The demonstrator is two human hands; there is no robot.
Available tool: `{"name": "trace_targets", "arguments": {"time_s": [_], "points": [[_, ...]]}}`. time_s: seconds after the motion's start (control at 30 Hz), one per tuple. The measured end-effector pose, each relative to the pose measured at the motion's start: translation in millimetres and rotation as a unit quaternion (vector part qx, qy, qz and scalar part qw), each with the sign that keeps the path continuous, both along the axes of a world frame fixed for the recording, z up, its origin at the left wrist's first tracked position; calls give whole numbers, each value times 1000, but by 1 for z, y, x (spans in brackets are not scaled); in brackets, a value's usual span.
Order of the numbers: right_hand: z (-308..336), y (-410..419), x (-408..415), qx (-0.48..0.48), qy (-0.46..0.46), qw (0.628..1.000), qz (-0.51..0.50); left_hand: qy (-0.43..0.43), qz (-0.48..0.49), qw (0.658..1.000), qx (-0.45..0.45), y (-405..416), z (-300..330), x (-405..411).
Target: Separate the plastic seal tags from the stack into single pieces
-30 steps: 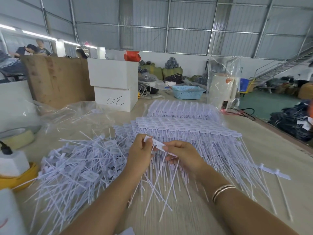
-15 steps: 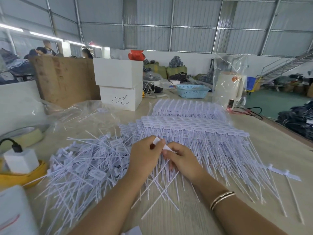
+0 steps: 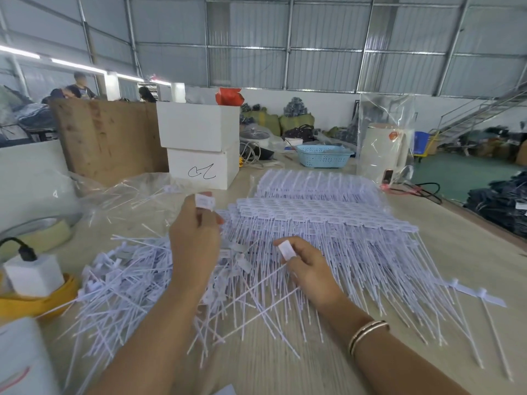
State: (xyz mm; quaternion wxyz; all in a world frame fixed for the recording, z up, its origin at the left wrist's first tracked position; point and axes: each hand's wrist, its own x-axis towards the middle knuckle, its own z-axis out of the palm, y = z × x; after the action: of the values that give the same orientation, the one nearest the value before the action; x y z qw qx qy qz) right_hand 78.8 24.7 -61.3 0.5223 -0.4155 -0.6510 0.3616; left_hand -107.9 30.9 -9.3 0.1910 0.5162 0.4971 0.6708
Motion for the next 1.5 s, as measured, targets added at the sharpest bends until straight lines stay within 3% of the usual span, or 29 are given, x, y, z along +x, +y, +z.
{"name": "trace_targets", "arguments": {"time_s": [0.07, 0.13, 0.2, 0.23, 0.3, 0.37, 0.43, 0.5, 0.7, 0.83, 1.07, 1.2, 1.33, 1.4, 1.5], "points": [[2, 2, 0, -5, -15, 1000, 0, 189, 76, 978, -51, 1, -7, -9], [3, 2, 0, -19, -2, 1000, 9, 349, 141, 915, -144, 3, -16, -12], [4, 2, 0, -24, 19, 999, 24, 415, 184, 869, -195, 2, -18, -11], [4, 2, 0, -14, 21, 999, 28, 424, 196, 866, -177, 1, -16, -9], [4, 2, -2, 13, 20, 999, 32, 419, 165, 891, -58, 2, -16, -2], [3, 1, -5, 35, 21, 998, 42, 368, 16, 929, 11, 2, -18, 13], [1, 2, -7, 42, 21, 998, 53, 335, -128, 932, -43, -1, -24, 30], [0, 1, -7, 38, 27, 997, 63, 315, -168, 931, -79, 0, -33, 39], [2, 2, -7, 9, -6, 1000, -3, 207, -149, 963, -85, 7, -38, 36], [1, 4, -7, -6, -101, 995, -25, 122, -148, 973, -125, 7, -34, 36], [4, -3, -11, -6, -63, 998, 17, 190, -134, 968, -93, 2, -33, 38], [5, -3, -15, 43, -86, 995, -29, 99, -119, 980, -126, -2, -30, 46], [0, -6, -19, 173, -156, 969, -85, -31, -78, 983, -165, -1, -26, 40], [-1, -7, -20, 191, -144, 967, -87, -12, -60, 990, -125, 1, -21, 29], [0, -5, -19, 142, -67, 985, -68, 36, -105, 992, -56, 0, -13, 25]]}}
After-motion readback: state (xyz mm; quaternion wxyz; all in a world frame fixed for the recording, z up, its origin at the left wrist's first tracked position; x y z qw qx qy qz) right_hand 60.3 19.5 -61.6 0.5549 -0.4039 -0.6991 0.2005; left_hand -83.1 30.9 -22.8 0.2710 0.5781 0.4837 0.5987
